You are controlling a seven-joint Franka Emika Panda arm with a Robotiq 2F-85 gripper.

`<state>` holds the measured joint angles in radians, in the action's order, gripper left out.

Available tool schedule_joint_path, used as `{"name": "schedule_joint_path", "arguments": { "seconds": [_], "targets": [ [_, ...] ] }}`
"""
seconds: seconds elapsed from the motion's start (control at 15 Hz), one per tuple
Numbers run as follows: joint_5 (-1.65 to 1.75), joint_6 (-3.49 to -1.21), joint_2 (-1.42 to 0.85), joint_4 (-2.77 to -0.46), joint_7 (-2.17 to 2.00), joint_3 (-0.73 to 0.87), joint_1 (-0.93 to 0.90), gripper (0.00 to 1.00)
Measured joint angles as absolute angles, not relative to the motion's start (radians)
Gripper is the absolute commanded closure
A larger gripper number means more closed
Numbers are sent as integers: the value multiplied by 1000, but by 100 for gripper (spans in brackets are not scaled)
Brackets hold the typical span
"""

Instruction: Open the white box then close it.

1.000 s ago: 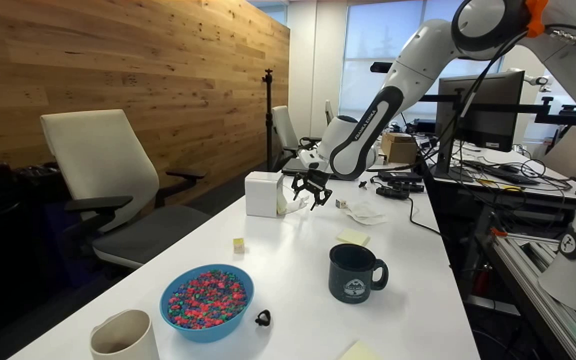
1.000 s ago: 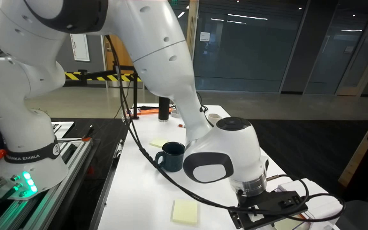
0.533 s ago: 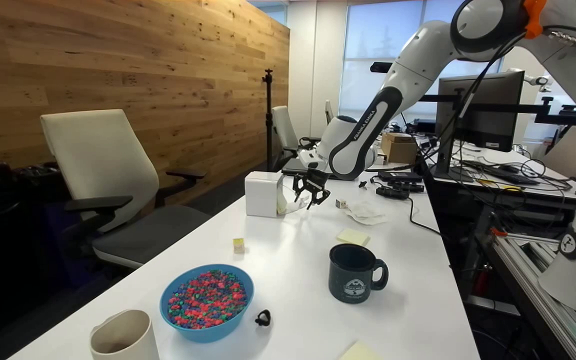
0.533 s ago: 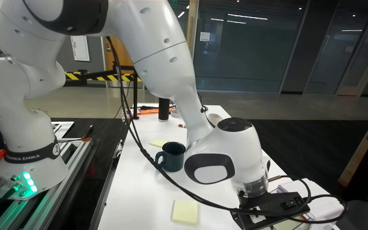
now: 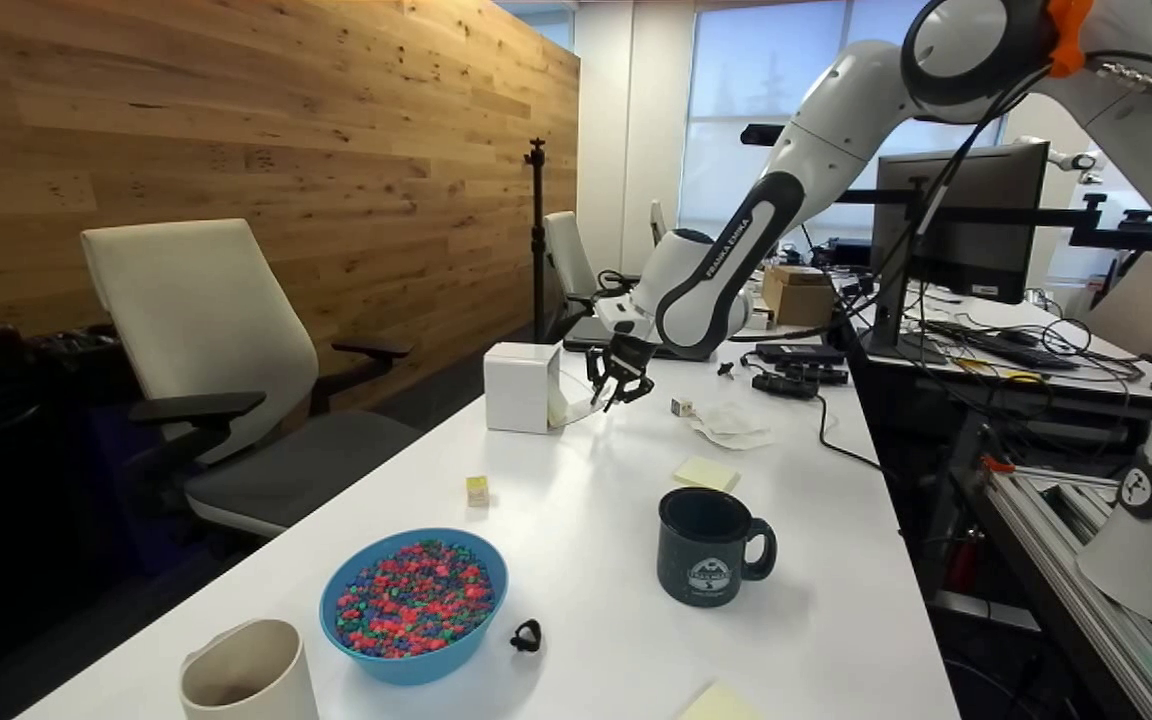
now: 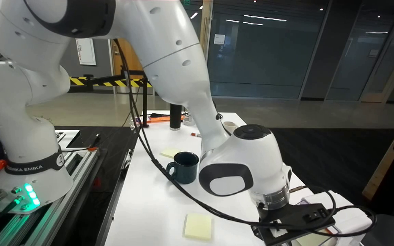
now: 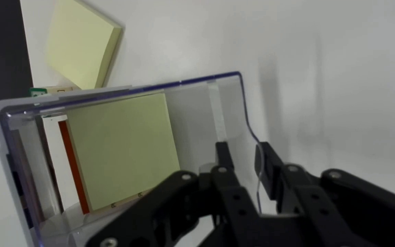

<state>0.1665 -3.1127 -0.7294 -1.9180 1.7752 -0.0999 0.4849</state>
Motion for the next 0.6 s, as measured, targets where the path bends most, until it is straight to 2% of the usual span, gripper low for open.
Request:
{"name": "schedule_joint_path", "arguments": {
  "seconds": [0.6],
  "targets": [
    [167,-3134,-725,-1908,1775,-161,529,96]
  ]
}}
